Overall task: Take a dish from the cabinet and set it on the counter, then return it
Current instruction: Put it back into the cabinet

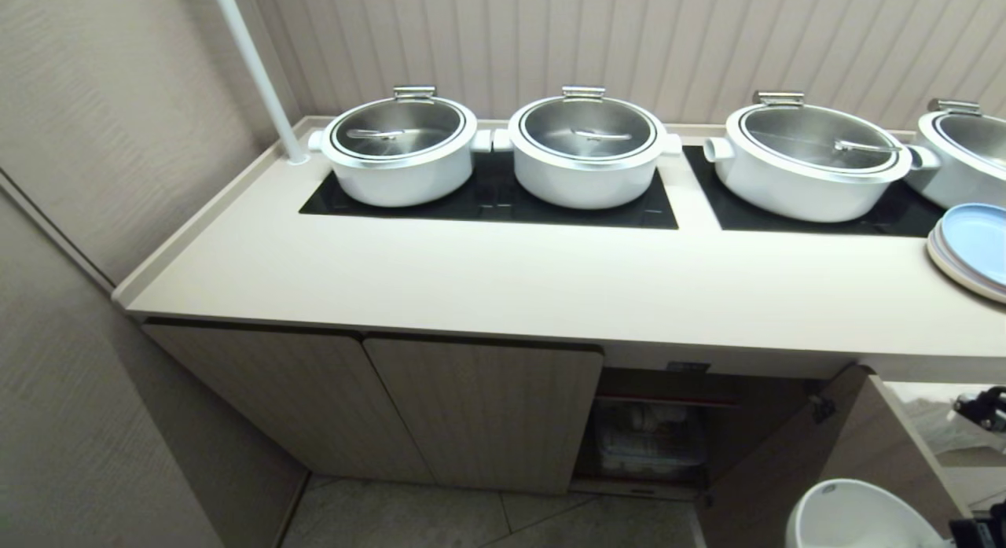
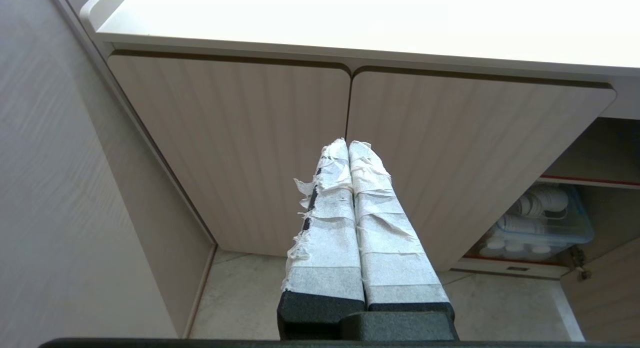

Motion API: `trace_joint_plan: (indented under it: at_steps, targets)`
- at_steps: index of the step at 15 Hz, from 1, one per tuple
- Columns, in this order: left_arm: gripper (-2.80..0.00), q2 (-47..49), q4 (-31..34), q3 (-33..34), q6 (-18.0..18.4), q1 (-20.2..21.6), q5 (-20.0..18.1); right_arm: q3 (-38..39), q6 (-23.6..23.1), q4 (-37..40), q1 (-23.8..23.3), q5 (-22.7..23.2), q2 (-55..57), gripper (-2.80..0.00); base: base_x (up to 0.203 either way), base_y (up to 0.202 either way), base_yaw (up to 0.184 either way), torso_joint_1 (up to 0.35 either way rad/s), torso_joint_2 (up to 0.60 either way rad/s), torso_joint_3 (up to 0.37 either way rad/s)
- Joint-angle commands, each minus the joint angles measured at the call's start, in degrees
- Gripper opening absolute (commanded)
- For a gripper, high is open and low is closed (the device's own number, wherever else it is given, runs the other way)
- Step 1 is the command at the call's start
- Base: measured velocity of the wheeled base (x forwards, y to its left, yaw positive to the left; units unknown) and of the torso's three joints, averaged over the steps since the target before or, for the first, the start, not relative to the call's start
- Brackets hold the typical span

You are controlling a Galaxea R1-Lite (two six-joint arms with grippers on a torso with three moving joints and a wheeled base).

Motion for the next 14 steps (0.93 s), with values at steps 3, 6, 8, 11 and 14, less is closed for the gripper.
trace_joint_plan:
  at_steps: [3,6,8,11,14]
  targets:
    - [-2.8,0.0,0.0,0.0,0.0,0.0,0.0,-0.1,0.0,0.3,0.6,1.6,0.0,-2.8,0.0,0.0,0.0,0.0,0.0,0.0]
    - [-2.8,0.0,0.0,-0.1,0.0,0.0,0.0,-0.1,-0.1,0.7,0.8,1.6,0.3,-2.8,0.0,0.0,0.0,0.0,0.0,0.0]
    - [-2.8,0.0,0.0,0.0,0.0,0.0,0.1,-0.3,0.0,0.7,1.1,1.6,0.6,-2.8,0.0,0.0,0.0,0.0,0.0,0.0]
    - [-2.8,0.0,0.0,0.0,0.0,0.0,0.0,-0.3,-0.1,0.6,1.2,1.7,1.1,-2.8,0.0,0.0,0.0,0.0,0.0,0.0]
    - [-2.8,0.0,0.0,0.0,0.0,0.0,0.1,-0.2,0.0,0.8,1.6,1.7,1.4,-2.8,0.0,0.0,0.0,0.0,0.0,0.0]
